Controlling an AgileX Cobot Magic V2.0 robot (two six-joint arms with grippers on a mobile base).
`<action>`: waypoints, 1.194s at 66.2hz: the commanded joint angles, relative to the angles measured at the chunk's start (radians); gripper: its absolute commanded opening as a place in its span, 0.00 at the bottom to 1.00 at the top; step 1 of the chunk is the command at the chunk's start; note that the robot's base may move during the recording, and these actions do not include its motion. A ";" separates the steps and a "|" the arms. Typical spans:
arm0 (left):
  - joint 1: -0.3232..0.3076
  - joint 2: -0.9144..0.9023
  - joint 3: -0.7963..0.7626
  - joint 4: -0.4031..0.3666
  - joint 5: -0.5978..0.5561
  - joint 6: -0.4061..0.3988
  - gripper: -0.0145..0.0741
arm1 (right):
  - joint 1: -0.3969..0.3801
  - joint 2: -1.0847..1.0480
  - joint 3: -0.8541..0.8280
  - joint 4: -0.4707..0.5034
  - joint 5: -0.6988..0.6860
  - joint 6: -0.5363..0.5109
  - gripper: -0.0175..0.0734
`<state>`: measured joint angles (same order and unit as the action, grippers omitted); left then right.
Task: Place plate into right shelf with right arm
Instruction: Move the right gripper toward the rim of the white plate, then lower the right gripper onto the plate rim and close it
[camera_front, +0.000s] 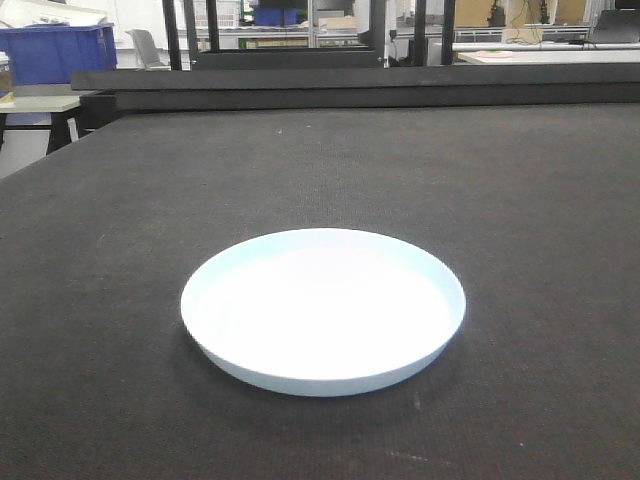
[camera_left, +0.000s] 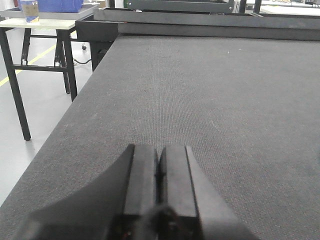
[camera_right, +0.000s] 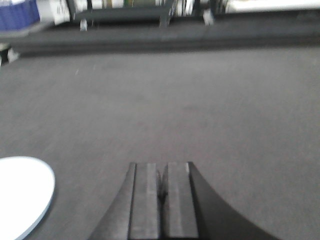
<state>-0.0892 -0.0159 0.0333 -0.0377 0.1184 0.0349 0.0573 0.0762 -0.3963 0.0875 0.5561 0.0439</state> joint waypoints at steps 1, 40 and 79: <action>-0.005 -0.005 0.008 -0.004 -0.086 -0.003 0.11 | 0.007 0.105 -0.139 0.049 0.070 -0.064 0.25; -0.005 -0.005 0.008 -0.004 -0.086 -0.003 0.11 | 0.132 0.867 -0.502 0.375 0.344 -0.502 0.26; -0.005 -0.005 0.008 -0.004 -0.086 -0.003 0.11 | 0.419 1.352 -0.538 0.338 -0.055 -0.495 0.89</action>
<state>-0.0892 -0.0159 0.0333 -0.0377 0.1184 0.0349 0.4748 1.4251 -0.8939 0.4131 0.5835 -0.4482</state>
